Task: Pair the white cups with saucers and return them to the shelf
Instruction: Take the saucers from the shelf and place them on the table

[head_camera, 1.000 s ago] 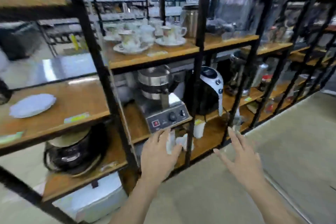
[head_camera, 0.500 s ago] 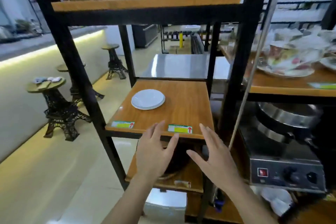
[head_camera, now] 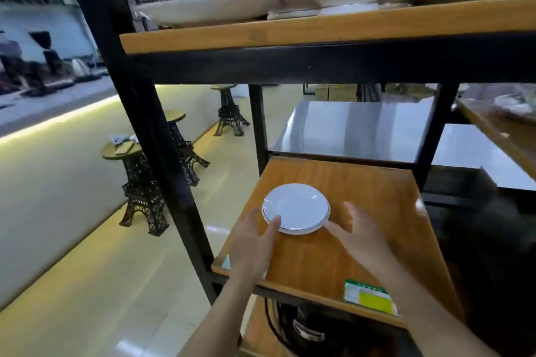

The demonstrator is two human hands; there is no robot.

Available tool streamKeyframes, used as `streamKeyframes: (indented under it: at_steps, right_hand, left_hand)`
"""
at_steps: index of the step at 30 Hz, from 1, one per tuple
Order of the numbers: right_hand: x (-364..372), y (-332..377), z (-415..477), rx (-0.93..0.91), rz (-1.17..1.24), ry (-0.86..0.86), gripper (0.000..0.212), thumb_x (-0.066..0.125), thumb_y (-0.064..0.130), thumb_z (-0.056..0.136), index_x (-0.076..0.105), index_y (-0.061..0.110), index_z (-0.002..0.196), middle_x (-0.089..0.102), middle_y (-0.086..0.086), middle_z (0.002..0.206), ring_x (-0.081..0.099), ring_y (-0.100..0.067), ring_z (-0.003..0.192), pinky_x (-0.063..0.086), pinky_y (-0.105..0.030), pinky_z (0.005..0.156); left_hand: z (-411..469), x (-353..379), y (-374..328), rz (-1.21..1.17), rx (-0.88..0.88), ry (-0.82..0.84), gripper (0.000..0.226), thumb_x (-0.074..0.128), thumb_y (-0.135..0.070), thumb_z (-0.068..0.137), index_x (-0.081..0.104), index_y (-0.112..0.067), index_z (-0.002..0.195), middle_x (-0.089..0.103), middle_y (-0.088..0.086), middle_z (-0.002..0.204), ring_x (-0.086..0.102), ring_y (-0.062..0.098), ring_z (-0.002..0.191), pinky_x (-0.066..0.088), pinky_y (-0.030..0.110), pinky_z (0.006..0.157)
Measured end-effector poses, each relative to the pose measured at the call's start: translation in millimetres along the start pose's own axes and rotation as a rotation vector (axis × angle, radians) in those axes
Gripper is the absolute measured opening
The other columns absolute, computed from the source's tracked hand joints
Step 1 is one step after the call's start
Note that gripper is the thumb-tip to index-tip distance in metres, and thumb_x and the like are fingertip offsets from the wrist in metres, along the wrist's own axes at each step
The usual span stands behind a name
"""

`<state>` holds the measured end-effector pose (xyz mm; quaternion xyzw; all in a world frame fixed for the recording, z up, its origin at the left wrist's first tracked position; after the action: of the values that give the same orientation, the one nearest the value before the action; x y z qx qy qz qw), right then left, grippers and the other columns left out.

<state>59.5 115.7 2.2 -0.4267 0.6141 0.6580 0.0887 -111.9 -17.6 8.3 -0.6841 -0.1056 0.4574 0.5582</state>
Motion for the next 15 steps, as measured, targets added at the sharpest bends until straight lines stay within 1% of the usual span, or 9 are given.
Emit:
streamKeyframes:
  at_steps: [3,7,8,9,10,11,13,14,15]
  right_hand:
    - [13,5,24,0.09,0.082,0.007,0.074,0.054,0.051,0.086,0.026,0.018,0.146,0.042,-0.008,0.147,0.046,-0.025,0.13,0.043,-0.044,0.104]
    - [22,4,52,0.207,0.175,-0.016,0.071,0.051,0.048,0.089,0.03,0.009,0.144,0.047,-0.011,0.141,0.049,-0.028,0.126,0.044,-0.044,0.102]
    - [23,4,58,0.23,0.177,-0.022,0.069,0.051,0.048,0.088,0.034,0.007,0.141,0.052,-0.012,0.134,0.053,-0.028,0.119,0.047,-0.042,0.097]
    - [25,5,63,0.247,0.179,-0.026,0.064,0.051,0.047,0.088,0.04,0.006,0.136,0.057,-0.011,0.123,0.058,-0.027,0.108,0.051,-0.039,0.087]
    - [27,6,66,0.258,0.188,-0.025,0.055,0.051,0.046,0.089,0.048,0.005,0.127,0.06,-0.009,0.109,0.061,-0.025,0.093,0.052,-0.035,0.075]
    - [29,7,68,0.266,0.199,-0.019,0.046,0.05,0.044,0.089,0.053,0.006,0.115,0.06,-0.008,0.096,0.06,-0.022,0.079,0.05,-0.032,0.065]
    - [33,8,70,0.276,0.199,-0.016,0.035,0.05,0.04,0.09,0.055,0.006,0.095,0.058,-0.006,0.079,0.055,-0.019,0.063,0.045,-0.028,0.052]
    - [33,7,70,0.28,0.188,-0.021,0.033,0.05,0.038,0.09,0.055,0.006,0.092,0.058,-0.006,0.076,0.055,-0.019,0.06,0.044,-0.027,0.049]
    - [34,7,71,0.285,0.176,-0.027,0.031,0.051,0.035,0.089,0.056,0.005,0.092,0.059,-0.007,0.075,0.055,-0.019,0.058,0.043,-0.027,0.047]
  left_hand:
    - [37,4,15,-0.149,-0.123,0.056,0.057,0.056,-0.041,0.09,0.041,-0.016,0.139,0.043,0.009,0.143,0.042,0.025,0.13,0.035,0.04,0.106]
    - [75,13,26,-0.236,-0.272,0.154,0.065,0.056,-0.035,0.091,0.03,-0.01,0.144,0.043,0.01,0.145,0.045,0.028,0.128,0.038,0.036,0.101]
    - [82,16,27,-0.254,-0.299,0.183,0.065,0.055,-0.035,0.091,0.029,-0.009,0.145,0.044,0.01,0.143,0.046,0.029,0.127,0.04,0.038,0.103]
    - [88,19,27,-0.265,-0.319,0.213,0.065,0.055,-0.034,0.091,0.029,-0.009,0.145,0.045,0.01,0.142,0.048,0.03,0.125,0.043,0.041,0.103]
    - [94,23,27,-0.281,-0.339,0.248,0.064,0.055,-0.033,0.091,0.029,-0.008,0.144,0.047,0.011,0.139,0.05,0.031,0.123,0.048,0.044,0.099]
    - [97,27,27,-0.292,-0.359,0.282,0.062,0.055,-0.031,0.091,0.032,-0.005,0.142,0.049,0.013,0.135,0.052,0.032,0.12,0.053,0.044,0.09]
    - [105,34,27,-0.276,-0.369,0.338,0.054,0.056,-0.024,0.09,0.04,0.005,0.133,0.054,0.021,0.123,0.057,0.036,0.11,0.057,0.035,0.062]
    - [107,36,27,-0.263,-0.356,0.35,0.044,0.056,-0.021,0.09,0.048,0.008,0.122,0.058,0.023,0.11,0.06,0.037,0.103,0.054,0.03,0.051]
    - [109,37,27,-0.244,-0.346,0.349,0.027,0.056,-0.018,0.089,0.056,0.005,0.102,0.058,0.02,0.094,0.061,0.036,0.093,0.052,0.029,0.046]
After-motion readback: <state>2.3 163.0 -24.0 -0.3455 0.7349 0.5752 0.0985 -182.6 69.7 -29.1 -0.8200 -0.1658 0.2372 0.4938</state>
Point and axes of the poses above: each hand's wrist, its own z-axis towards the middle knuckle, its own x-axis out of the palm, y = z × x, the point moved 7 cm from there along z, towards the middle knuckle
